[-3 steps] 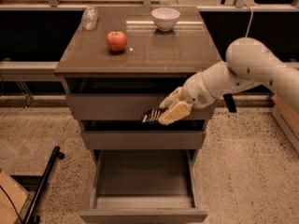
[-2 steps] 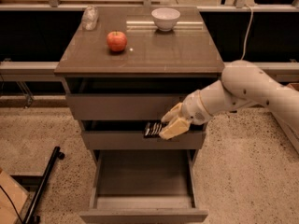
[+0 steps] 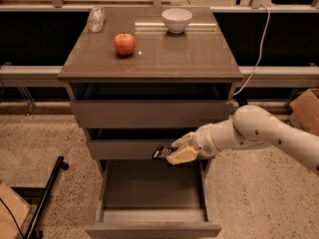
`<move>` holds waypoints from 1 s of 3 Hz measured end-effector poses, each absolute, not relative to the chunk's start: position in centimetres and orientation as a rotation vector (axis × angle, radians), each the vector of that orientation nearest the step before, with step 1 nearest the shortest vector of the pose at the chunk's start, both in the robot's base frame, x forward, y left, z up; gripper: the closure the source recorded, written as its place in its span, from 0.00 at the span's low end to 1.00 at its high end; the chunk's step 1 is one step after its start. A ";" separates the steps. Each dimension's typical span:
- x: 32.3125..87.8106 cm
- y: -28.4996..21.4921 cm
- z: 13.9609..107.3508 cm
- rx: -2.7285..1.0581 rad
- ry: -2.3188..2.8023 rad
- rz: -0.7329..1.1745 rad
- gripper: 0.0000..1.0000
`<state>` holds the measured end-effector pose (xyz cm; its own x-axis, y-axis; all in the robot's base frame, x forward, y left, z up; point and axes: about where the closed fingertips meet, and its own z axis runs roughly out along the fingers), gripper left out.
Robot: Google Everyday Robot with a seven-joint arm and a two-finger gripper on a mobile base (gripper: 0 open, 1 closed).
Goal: Place rxbar chocolate into bottom drawer
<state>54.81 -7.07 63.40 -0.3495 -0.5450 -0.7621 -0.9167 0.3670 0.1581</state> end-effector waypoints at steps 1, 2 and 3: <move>54.0 -6.0 61.6 -1.277 2.037 0.833 1.00; 53.3 -4.5 57.3 -1.274 2.070 0.877 1.00; 53.1 -3.2 53.4 -1.214 2.058 0.926 1.00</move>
Offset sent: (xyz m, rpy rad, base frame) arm -0.0220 0.0403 -0.1106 0.0069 0.1425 0.0292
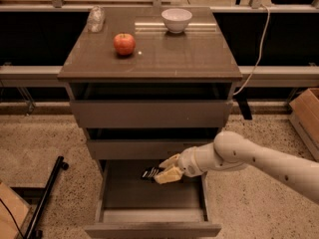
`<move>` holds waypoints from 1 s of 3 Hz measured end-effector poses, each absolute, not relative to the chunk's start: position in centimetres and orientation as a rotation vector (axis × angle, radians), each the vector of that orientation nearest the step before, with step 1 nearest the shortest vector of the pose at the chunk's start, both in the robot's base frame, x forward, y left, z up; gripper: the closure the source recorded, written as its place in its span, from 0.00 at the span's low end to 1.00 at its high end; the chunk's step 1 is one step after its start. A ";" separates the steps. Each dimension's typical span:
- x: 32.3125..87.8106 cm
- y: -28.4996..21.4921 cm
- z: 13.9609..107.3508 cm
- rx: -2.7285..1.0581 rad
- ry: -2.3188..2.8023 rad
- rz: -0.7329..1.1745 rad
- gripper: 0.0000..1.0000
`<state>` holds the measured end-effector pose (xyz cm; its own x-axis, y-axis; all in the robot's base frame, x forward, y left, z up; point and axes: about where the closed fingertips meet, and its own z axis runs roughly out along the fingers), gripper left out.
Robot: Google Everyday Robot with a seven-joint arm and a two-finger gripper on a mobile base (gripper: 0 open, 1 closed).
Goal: Place rxbar chocolate into bottom drawer
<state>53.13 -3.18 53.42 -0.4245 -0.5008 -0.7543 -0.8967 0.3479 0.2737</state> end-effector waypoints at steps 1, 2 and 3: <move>52.9 -1.9 47.6 -1.110 2.084 1.026 1.00; 52.8 -1.9 47.4 -1.109 2.086 1.031 1.00; 53.0 -1.0 45.3 -1.105 2.107 1.010 1.00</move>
Offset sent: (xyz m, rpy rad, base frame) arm 0.0015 0.0095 -0.0454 0.0562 0.0534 -0.0409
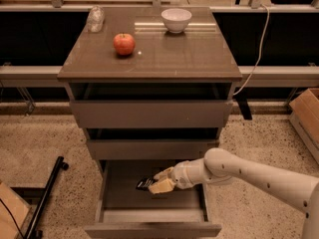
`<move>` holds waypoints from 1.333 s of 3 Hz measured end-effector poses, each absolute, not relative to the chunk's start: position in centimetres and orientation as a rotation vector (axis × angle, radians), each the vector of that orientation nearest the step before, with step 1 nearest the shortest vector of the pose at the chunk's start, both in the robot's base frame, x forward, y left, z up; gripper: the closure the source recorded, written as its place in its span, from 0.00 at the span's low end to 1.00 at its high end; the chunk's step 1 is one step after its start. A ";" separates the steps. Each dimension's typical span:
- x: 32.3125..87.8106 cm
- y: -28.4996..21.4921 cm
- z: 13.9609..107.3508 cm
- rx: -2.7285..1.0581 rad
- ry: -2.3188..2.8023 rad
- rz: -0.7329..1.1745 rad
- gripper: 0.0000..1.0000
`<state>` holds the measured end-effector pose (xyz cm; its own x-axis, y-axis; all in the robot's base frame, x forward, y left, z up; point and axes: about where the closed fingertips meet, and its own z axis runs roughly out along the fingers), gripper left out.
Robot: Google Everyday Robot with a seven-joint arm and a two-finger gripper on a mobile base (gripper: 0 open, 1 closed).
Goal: Place rxbar chocolate into bottom drawer
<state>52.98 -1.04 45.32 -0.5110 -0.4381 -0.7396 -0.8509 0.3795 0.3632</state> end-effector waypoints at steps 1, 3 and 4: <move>54.0 -0.6 41.5 -1.078 2.116 0.982 1.00; 56.9 -1.1 32.7 -0.951 2.117 1.033 1.00; 58.5 -2.0 28.1 -0.865 2.136 1.071 1.00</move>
Offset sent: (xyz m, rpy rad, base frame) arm 0.0509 0.0001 -0.1391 0.0679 0.0026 -0.1307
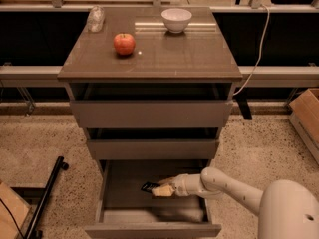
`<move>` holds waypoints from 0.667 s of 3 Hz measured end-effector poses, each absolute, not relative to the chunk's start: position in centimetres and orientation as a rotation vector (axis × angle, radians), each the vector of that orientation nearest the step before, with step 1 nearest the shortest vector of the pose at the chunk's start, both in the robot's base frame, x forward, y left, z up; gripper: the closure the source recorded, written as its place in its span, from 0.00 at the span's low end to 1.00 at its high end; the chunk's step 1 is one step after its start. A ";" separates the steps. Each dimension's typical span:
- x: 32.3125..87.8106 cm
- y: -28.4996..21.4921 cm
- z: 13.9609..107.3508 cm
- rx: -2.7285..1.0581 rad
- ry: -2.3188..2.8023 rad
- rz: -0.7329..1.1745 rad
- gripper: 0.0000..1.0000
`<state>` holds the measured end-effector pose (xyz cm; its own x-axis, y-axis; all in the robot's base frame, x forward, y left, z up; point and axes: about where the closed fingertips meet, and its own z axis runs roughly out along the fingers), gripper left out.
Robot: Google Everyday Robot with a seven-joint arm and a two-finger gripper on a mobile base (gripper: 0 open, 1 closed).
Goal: Place rxbar chocolate into bottom drawer
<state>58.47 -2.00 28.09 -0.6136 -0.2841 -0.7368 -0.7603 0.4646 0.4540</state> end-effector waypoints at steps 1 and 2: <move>59.6 -2.7 24.3 -0.804 2.169 1.107 1.00; 59.9 -3.0 20.7 -0.742 2.209 1.156 1.00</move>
Offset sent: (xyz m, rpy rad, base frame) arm 0.0197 -0.0198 -0.1167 0.0607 0.1860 -0.0861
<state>59.90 -3.03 20.69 -0.7065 -0.2217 -0.6721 -0.6786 0.4818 0.5544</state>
